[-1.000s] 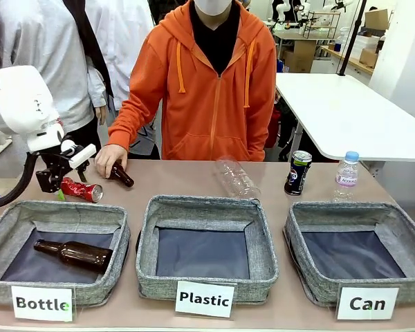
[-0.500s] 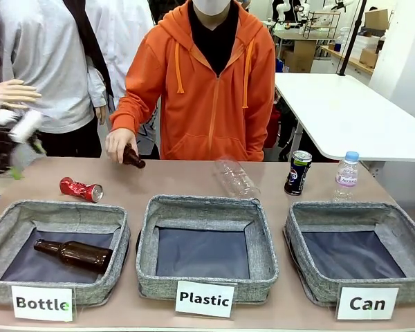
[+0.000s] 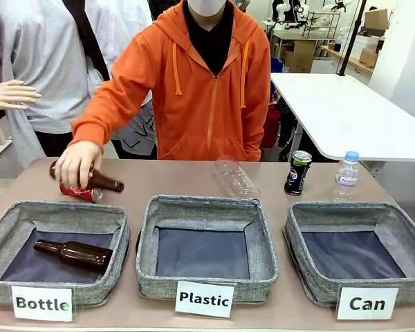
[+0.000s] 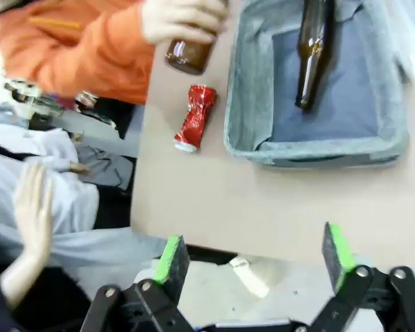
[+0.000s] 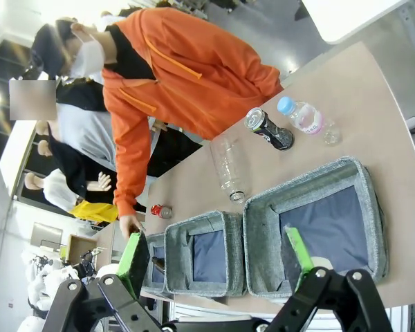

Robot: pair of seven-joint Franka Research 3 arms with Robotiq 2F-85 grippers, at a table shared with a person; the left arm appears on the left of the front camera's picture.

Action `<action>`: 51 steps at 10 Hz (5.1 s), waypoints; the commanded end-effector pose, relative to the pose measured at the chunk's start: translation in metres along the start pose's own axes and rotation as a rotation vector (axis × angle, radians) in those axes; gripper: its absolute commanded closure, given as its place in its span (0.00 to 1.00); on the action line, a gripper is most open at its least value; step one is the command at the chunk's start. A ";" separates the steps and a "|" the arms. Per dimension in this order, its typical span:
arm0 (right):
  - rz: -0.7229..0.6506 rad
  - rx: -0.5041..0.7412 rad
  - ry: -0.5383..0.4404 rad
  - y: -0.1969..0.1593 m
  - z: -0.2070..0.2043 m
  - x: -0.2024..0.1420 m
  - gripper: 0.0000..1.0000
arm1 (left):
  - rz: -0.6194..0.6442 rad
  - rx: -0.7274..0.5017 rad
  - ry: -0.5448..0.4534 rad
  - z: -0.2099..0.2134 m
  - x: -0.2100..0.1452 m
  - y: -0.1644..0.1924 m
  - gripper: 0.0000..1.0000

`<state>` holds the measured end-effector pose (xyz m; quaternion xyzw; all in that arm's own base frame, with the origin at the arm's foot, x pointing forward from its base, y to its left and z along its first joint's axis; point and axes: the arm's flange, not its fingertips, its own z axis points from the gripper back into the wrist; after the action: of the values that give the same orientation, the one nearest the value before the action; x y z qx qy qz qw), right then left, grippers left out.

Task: Sort the can waste into the basket.
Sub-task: Pick up the can waste from the table and place it in the right Fabric basket.

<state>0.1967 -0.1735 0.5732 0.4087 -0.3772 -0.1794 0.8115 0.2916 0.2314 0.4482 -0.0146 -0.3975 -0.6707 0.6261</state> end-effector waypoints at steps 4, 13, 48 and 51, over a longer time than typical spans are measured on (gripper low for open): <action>0.003 0.025 -0.006 0.002 -0.001 0.002 0.00 | 0.028 -0.080 -0.074 -0.011 -0.027 0.039 0.00; 0.003 0.025 -0.006 0.002 -0.001 0.002 0.00 | -0.055 -0.130 -0.075 -0.017 -0.027 0.043 0.00; 0.003 0.025 -0.006 0.002 -0.001 0.002 0.00 | -0.258 -0.742 0.313 -0.210 0.188 0.148 1.00; 0.003 0.025 -0.006 0.002 -0.001 0.002 0.00 | -0.172 -0.751 0.074 -0.185 0.208 0.080 1.00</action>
<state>0.1967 -0.1734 0.5734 0.4088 -0.3773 -0.1791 0.8115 0.4118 -0.0402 0.4889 -0.1623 -0.0841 -0.8272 0.5313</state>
